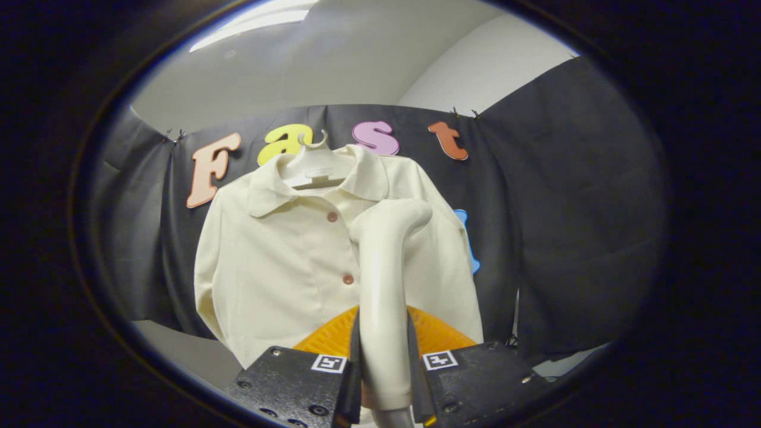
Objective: Iron the clothes twice with a garment steamer, once on the left side and once on the right side.
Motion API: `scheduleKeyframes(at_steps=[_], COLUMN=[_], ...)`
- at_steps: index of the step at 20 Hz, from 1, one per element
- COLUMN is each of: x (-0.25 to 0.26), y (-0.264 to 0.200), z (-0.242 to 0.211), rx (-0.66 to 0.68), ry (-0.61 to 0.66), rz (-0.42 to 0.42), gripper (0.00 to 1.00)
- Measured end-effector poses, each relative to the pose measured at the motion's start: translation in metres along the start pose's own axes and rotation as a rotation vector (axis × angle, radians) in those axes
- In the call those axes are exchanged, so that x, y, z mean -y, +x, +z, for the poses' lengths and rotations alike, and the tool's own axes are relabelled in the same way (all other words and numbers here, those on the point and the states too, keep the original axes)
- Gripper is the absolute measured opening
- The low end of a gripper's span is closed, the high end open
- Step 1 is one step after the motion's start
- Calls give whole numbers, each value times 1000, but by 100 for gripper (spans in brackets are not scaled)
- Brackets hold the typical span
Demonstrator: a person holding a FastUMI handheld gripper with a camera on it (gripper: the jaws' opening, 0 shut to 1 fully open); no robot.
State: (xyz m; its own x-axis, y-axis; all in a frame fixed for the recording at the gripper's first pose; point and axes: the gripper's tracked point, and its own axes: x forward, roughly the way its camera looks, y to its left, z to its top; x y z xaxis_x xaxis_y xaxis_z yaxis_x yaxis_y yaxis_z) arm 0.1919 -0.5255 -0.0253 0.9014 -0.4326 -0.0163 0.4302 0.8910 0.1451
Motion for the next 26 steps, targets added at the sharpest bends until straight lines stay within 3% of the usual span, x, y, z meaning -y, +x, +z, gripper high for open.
scheduleKeyframes(at_steps=[18, 26], x=[36, 43], y=[-41, -55], z=[-107, -133], rx=[-161, -203], ry=[89, 134], rz=[-38, -48], gripper=[32, 32])
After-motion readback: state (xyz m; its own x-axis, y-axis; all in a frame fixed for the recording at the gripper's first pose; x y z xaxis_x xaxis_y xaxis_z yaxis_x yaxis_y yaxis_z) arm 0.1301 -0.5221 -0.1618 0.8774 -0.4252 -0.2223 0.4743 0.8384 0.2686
